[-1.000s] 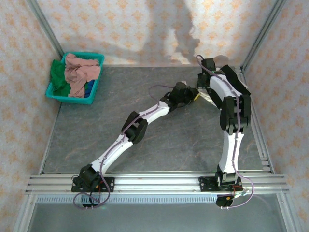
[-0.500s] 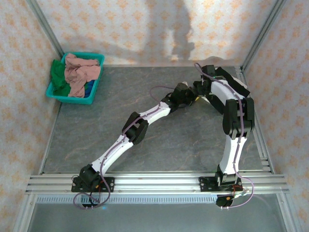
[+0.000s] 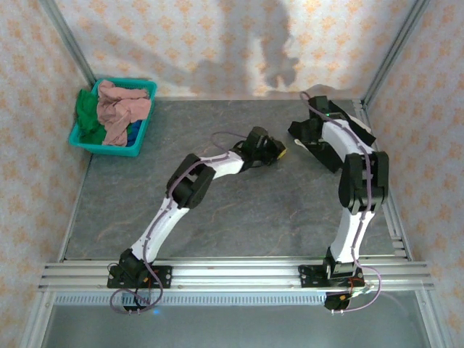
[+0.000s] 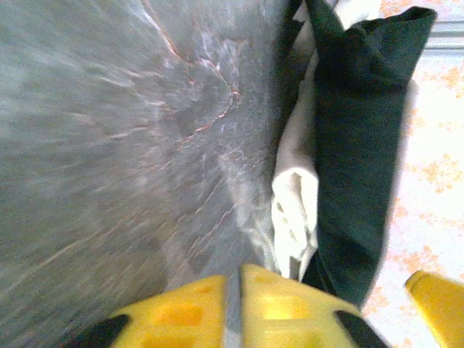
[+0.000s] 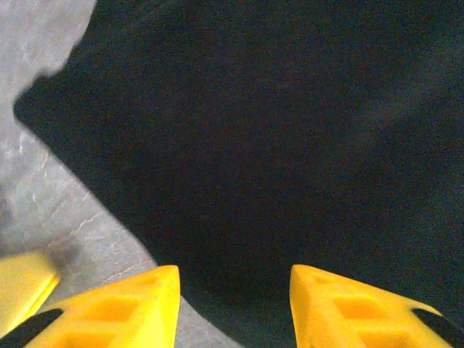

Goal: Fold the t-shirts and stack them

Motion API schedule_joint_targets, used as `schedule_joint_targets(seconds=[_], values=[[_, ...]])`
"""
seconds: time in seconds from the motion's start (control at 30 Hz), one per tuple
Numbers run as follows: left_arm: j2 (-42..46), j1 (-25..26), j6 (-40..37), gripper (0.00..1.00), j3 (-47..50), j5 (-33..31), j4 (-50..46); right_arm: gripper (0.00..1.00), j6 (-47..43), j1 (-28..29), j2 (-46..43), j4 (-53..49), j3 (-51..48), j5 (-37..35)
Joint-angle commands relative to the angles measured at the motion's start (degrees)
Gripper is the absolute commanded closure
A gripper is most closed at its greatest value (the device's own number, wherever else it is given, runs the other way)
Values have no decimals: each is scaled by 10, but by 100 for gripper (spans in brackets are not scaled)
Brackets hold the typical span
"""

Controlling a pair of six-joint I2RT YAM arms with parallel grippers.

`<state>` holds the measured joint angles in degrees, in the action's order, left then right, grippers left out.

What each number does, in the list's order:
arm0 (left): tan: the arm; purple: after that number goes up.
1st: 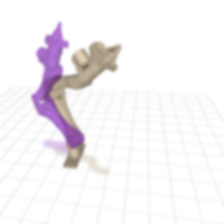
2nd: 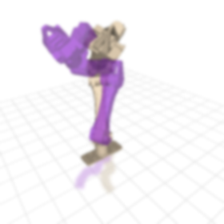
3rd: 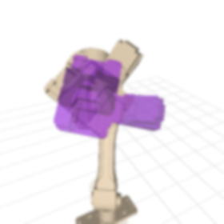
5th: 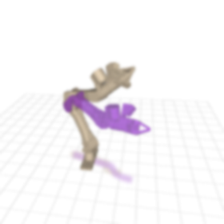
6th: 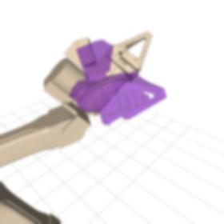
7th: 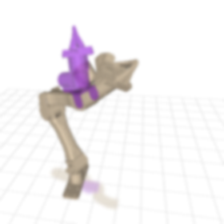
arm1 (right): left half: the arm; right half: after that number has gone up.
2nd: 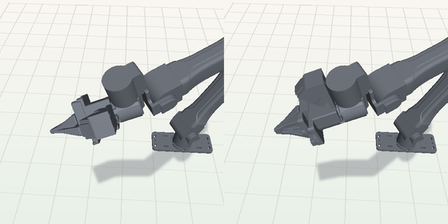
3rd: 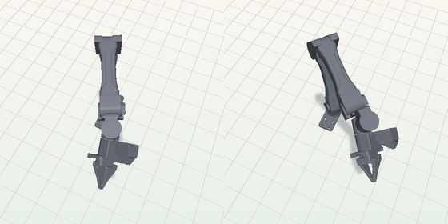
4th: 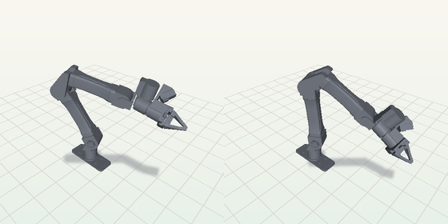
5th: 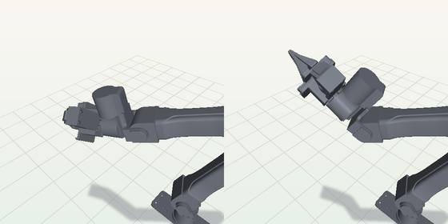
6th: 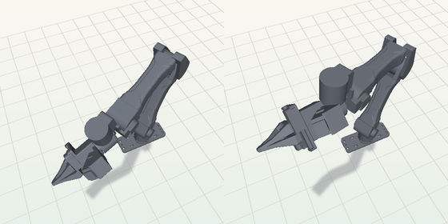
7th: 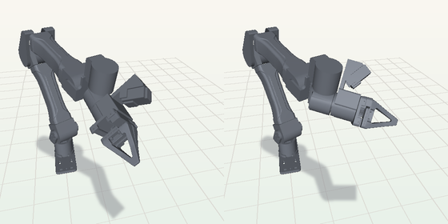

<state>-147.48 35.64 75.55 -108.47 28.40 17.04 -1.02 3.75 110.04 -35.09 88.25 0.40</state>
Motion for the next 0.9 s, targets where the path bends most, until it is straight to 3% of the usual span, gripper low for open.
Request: schedule_joint_targets(seconds=[0.0, 0.07, 0.23, 0.33, 0.43, 0.57, 0.77, 0.87], values=[[84, -34, -53, 74, 101, 0, 2, 47, 115, -73, -60, 0, -35, 9], [135, -51, -86, 65, 148, 3, -16, 41, 150, -111, -79, 31, -71, 44], [250, -91, -166, 53, 243, -7, -75, 23, 228, -152, -58, 19, -100, -7], [304, -113, -206, 52, 280, -7, -114, 23, 266, -188, -29, 44, -108, 94], [346, -128, -243, 50, 305, -8, -151, 24, 306, -186, -35, 118, -156, 174], [377, -142, -279, 50, 323, -9, -192, 33, 401, -162, -38, 188, -212, 226], [430, -160, -328, 50, 331, -8, -251, 55, 565, -83, -44, 286, -272, 208], [449, -170, -350, 49, 332, -19, -279, 51, 632, -38, -24, 326, -266, 185]])
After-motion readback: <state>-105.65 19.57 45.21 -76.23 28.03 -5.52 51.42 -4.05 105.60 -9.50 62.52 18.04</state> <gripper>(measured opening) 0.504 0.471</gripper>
